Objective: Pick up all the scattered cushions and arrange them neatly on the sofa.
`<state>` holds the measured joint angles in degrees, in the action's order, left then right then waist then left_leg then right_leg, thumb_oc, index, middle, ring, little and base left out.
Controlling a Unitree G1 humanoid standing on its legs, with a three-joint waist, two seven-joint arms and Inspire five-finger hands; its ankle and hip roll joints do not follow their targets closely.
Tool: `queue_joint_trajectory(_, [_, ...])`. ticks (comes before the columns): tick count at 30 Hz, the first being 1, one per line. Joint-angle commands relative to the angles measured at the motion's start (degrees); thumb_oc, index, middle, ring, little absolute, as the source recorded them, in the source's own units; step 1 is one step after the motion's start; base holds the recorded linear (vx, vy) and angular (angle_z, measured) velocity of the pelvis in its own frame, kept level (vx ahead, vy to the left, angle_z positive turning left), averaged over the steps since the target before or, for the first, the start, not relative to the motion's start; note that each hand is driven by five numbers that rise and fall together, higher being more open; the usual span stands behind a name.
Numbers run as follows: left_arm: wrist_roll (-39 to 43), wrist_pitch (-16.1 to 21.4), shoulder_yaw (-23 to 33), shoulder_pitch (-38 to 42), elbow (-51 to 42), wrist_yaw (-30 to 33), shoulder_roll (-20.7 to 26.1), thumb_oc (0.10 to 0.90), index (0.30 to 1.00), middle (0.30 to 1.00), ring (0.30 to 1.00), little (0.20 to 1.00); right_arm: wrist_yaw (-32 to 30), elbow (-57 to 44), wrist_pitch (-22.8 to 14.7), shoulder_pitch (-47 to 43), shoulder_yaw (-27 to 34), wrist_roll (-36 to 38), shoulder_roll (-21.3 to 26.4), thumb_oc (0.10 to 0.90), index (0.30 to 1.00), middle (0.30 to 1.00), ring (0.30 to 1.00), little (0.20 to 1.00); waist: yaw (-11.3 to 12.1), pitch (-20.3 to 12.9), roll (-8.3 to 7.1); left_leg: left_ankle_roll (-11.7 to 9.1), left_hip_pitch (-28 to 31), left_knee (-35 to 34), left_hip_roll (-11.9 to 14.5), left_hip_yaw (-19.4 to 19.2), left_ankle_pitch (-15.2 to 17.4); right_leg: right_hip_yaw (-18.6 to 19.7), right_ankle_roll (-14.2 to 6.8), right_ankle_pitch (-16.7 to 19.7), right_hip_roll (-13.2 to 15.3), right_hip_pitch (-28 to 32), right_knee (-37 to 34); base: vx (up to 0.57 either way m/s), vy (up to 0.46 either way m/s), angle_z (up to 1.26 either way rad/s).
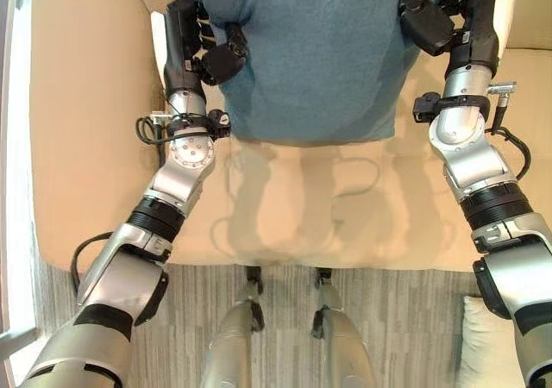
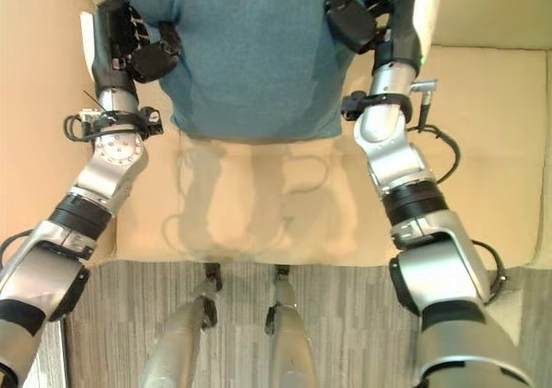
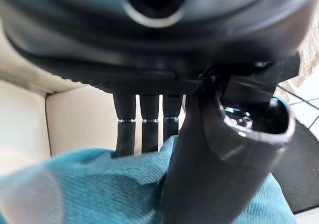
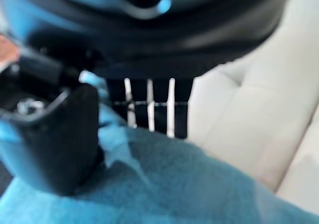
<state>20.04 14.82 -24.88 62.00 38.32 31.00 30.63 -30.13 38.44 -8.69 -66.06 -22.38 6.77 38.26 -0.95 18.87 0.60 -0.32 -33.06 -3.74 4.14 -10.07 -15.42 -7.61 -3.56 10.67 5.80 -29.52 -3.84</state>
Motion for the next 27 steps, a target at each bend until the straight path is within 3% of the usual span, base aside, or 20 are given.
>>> queue_joint_trajectory(1, [-3.21,5.07,-2.44,9.86,1.75,-1.7,0.71,0.8,0.9,0.9,0.9,0.9,0.34,0.1,-3.55,-6.3,-3.22,-3.72,3.09,0.8,0.9,0.9,0.9,0.9,-0.48,-4.0,-1.17,-3.33,3.34,1.59,-1.75,0.38,9.9,-0.2,-5.01,-9.95,1.16,-2.33,10.04,-0.03,-0.022,-0.1])
queue_joint_trajectory(12, [5.94,3.78,1.98,10.43,10.19,-3.55,6.1,0.8,0.9,0.9,0.9,0.9,-1.32,10.51,0.84,-8.45,-3.31,-0.44,7.55,0.8,0.9,0.9,0.9,0.9,-0.44,-4.61,-0.29,-3.92,7.14,0.0,-1.87,0.01,9.77,-0.15,-4.9,-9.96,0.8,0.93,8.75,0.0,0.004,0.02])
queue_joint_trajectory(16, [10.14,3.89,6.02,5.15,8.64,-4.57,7.47,0.8,0.9,0.9,0.9,0.9,-0.93,12.95,2.26,-3.24,1.36,3.41,11.25,0.8,0.9,0.9,0.9,0.9,-0.84,-5.61,-0.17,-4.18,10.0,-0.67,-1.63,0.05,10.17,-0.37,-4.67,-10.47,0.67,3.83,8.25,0.05,0.002,0.01])
queue_joint_trajectory(21, [10.97,3.93,10.93,-6.14,2.34,-7.32,9.03,0.8,0.9,0.9,0.9,0.9,0.84,11.16,1.03,8.05,9.87,8.56,13.35,0.8,0.9,0.9,0.9,0.9,-1.14,-6.58,-0.41,-4.22,12.79,-0.98,-1.52,-0.21,10.78,-0.36,-4.51,-10.72,0.55,6.63,7.5,0.02,-0.003,0.02])
queue_joint_trajectory(24, [6.78,3.83,15.82,-22.25,-9.45,-10.19,8.12,0.8,0.9,0.9,0.9,0.9,3.34,3.32,-1.01,23.21,18.59,8.46,12.36,0.8,0.9,0.9,0.9,0.9,-1.38,-7.21,-0.77,-4.08,14.74,-1.12,-1.37,-0.53,11.33,-0.45,-4.42,-11.05,0.5,8.89,6.95,0.03,-0.001,-0.05])
queue_joint_trajectory(26, [5.86,3.87,17.11,-26.77,-12.07,-11.27,7.3,0.8,0.9,0.9,0.9,0.9,4.64,0.01,-1.81,28.32,20.48,7.92,11.3,0.8,0.9,0.9,0.9,0.9,-1.44,-7.45,-1.06,-4.01,15.39,-1.18,-1.28,-0.53,11.49,-0.46,-4.4,-11.16,0.42,9.62,6.8,0.0,0.0,0.0])
queue_joint_trajectory(27, [3.23,3.52,18.99,-34.77,-16.55,-13.17,6.2,0.8,0.9,0.9,0.9,0.9,6.2,-5.08,-2.51,36.35,24.21,6.52,8.81,0.8,0.9,0.9,0.9,0.9,-1.63,-7.7,-1.26,-3.9,16.51,-1.26,-1.15,-0.59,11.79,-0.46,-4.45,-11.24,0.41,10.89,6.46,0.04,-0.026,0.02])
